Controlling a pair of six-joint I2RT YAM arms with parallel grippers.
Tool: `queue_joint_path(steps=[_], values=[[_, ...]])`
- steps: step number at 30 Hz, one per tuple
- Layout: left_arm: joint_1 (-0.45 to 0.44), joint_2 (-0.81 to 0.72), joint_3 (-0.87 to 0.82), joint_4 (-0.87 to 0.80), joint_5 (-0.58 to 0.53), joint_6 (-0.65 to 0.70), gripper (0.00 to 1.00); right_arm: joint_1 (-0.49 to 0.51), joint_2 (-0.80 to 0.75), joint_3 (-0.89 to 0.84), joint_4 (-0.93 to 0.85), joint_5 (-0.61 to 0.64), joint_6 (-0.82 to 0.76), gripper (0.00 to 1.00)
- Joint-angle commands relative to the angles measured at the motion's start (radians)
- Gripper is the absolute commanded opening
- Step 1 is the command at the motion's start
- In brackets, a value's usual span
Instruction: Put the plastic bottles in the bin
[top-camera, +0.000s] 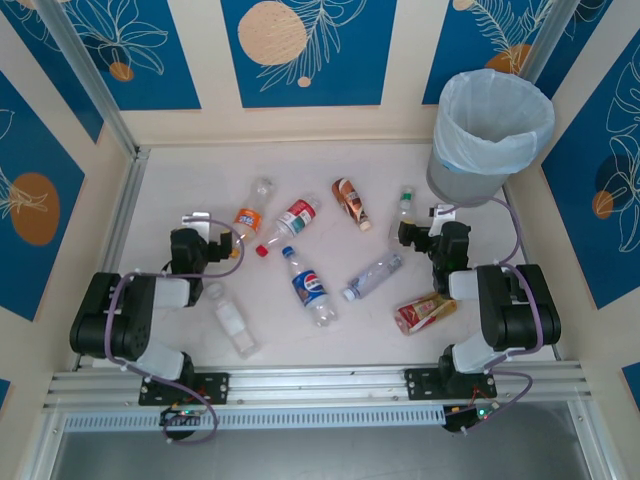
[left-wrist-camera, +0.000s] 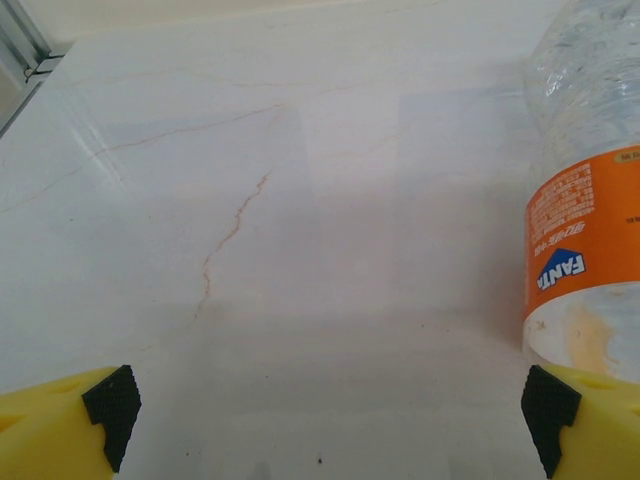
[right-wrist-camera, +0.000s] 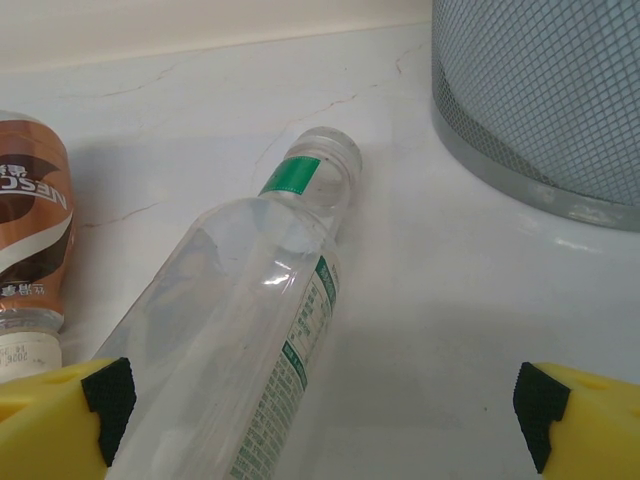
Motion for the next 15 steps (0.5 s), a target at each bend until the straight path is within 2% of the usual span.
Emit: queue_joint_path(steps=[1,9,13,15], values=[[0.002,-0.079,0.063,-0.131,0.002,0.017,0.99,-0.012,-0.057,0.005,-0.016,-0.016,0.005,0.99],[0.002,-0.247,0.065,-0.24,-0.056,-0.049,0.99,-0.017,-0.187,0.012,-0.132,-0.021,0.009,0.99],[0.002,-0.35,0.141,-0.461,-0.151,-0.202,0.99,-0.017,-0.296,0.034,-0.263,-0.004,0.012,0.99],[0.003,-0.385,0.189,-0.59,-0.163,-0.303,0.99,-0.017,-0.355,0.044,-0.331,0.026,0.026,0.99]])
